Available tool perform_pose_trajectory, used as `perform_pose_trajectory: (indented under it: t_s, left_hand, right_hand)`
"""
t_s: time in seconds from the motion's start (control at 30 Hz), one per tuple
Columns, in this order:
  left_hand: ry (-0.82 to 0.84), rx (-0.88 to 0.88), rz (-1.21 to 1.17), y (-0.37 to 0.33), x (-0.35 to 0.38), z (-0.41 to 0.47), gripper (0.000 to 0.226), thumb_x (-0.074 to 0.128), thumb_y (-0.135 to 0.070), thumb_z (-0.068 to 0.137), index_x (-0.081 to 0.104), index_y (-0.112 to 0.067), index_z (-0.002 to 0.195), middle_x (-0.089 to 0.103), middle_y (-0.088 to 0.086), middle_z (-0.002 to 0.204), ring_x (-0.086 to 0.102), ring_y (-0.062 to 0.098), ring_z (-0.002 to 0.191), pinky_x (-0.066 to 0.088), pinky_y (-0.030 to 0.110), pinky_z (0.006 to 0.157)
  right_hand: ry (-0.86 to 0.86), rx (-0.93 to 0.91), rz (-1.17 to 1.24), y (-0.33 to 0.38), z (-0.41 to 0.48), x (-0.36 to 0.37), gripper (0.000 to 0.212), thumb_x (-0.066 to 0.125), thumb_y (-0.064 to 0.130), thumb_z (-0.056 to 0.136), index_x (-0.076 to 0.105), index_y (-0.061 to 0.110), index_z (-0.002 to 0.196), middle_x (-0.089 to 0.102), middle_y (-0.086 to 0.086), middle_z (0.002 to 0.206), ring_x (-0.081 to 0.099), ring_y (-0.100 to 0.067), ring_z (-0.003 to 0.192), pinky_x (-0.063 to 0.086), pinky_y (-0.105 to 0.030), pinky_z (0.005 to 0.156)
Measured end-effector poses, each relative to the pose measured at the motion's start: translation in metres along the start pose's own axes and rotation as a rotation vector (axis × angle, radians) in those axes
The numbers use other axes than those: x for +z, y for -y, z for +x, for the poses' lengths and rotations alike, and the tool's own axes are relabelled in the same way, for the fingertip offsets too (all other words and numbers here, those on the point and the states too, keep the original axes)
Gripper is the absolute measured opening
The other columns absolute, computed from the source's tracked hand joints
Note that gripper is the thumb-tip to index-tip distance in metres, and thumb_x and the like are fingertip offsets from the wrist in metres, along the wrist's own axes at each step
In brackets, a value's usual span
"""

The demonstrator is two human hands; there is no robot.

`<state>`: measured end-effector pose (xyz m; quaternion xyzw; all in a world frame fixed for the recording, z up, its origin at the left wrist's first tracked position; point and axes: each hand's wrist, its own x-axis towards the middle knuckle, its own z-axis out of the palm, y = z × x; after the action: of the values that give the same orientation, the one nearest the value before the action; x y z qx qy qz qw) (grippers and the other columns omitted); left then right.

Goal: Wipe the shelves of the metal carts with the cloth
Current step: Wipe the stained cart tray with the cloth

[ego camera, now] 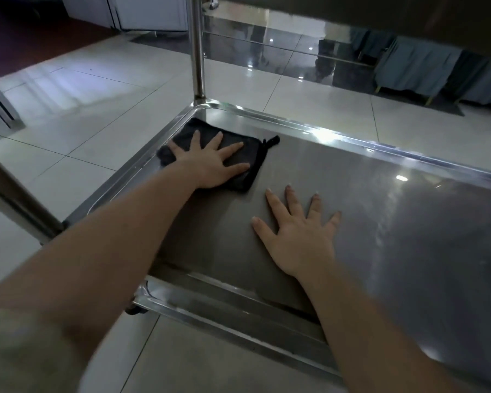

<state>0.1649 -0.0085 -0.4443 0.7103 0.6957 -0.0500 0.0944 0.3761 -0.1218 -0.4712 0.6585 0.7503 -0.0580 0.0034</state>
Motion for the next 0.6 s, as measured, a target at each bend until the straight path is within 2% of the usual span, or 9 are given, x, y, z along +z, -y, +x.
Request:
perform_pose_trajectory:
  t_s: [0.17, 0.3, 0.37, 0.5, 0.6]
  left_hand:
    - [-0.041, 0.054, 0.012, 0.04, 0.033, -0.099, 0.074, -0.01, -0.098, 0.056, -0.021, -0.077, 0.126, -0.015, -0.019, 0.161, -0.014, 0.033, 0.148, -0.008, 0.077, 0.101]
    - [-0.074, 0.05, 0.0, 0.053, 0.042, -0.14, 0.068, -0.005, -0.096, 0.064, -0.019, -0.077, 0.128, -0.016, -0.019, 0.161, -0.015, 0.031, 0.148, -0.006, 0.076, 0.104]
    - [-0.075, 0.039, 0.004, 0.05, 0.04, -0.142, 0.064, 0.0, -0.094, 0.07, -0.018, -0.076, 0.129, -0.016, -0.018, 0.161, -0.015, 0.031, 0.148, -0.006, 0.075, 0.105]
    - [-0.061, 0.034, -0.008, 0.046, 0.037, -0.139, 0.062, 0.006, -0.089, 0.071, -0.018, -0.078, 0.127, -0.016, -0.02, 0.16, -0.016, 0.031, 0.148, -0.008, 0.075, 0.106]
    - [-0.031, 0.021, -0.021, 0.037, 0.033, -0.135, 0.063, 0.005, -0.09, 0.069, -0.019, -0.078, 0.126, -0.017, -0.022, 0.159, -0.016, 0.034, 0.148, -0.008, 0.076, 0.106]
  right_hand:
    - [0.014, -0.002, 0.017, 0.002, -0.003, -0.006, 0.077, -0.001, 0.081, 0.081, -0.006, 0.048, 0.15, -0.011, 0.009, 0.164, -0.014, -0.041, 0.147, -0.01, -0.072, 0.107]
    - [0.099, -0.033, 0.059, -0.002, -0.001, -0.016, 0.075, 0.014, 0.082, 0.085, -0.007, 0.051, 0.15, -0.016, 0.009, 0.162, -0.016, -0.039, 0.147, -0.012, -0.068, 0.111]
    - [0.085, -0.046, 0.059, -0.02, -0.001, -0.026, 0.077, 0.019, 0.082, 0.084, -0.009, 0.051, 0.149, -0.017, 0.008, 0.162, -0.014, -0.042, 0.147, -0.012, -0.064, 0.112]
    - [0.063, 0.106, -0.061, -0.081, -0.007, -0.039, 0.087, 0.009, 0.088, 0.075, -0.011, 0.049, 0.15, -0.014, 0.005, 0.163, -0.018, -0.044, 0.145, -0.013, -0.064, 0.113]
    - [0.104, 0.186, -0.057, -0.097, -0.011, -0.036, 0.095, 0.005, 0.09, 0.07, -0.01, 0.044, 0.152, -0.014, 0.002, 0.164, -0.015, -0.042, 0.147, -0.007, -0.065, 0.114]
